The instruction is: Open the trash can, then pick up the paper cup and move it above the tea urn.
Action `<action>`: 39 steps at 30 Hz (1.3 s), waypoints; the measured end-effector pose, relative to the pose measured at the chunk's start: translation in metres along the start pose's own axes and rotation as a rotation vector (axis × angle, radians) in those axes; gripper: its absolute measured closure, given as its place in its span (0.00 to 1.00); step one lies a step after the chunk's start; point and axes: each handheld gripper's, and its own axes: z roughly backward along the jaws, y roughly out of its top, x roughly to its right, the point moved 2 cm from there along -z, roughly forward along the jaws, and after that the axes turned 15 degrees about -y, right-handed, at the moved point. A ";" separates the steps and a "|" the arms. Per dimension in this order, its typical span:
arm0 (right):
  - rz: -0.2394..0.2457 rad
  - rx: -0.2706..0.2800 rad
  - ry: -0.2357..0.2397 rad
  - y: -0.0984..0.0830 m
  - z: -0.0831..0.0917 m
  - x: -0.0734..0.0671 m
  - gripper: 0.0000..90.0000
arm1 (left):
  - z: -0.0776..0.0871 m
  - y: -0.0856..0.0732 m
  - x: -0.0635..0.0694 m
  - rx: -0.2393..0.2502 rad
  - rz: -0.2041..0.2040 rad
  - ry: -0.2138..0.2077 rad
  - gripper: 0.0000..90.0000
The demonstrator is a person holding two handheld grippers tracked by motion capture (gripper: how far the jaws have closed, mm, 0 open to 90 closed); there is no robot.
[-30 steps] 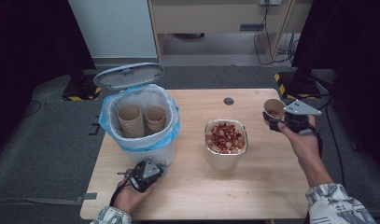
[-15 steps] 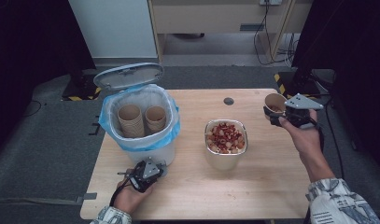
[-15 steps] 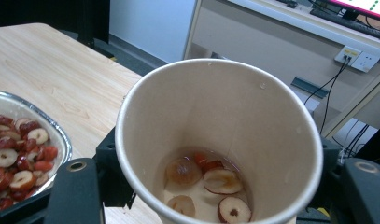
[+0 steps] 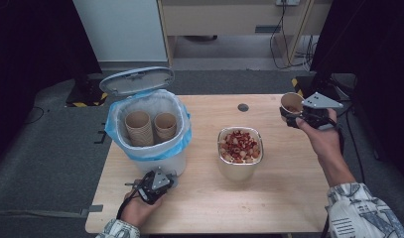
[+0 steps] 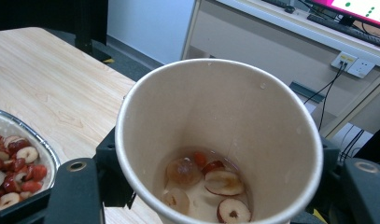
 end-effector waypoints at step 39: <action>0.157 0.118 0.082 0.054 -0.014 -0.041 0.35 | 0.000 0.000 0.000 0.001 0.002 -0.001 1.00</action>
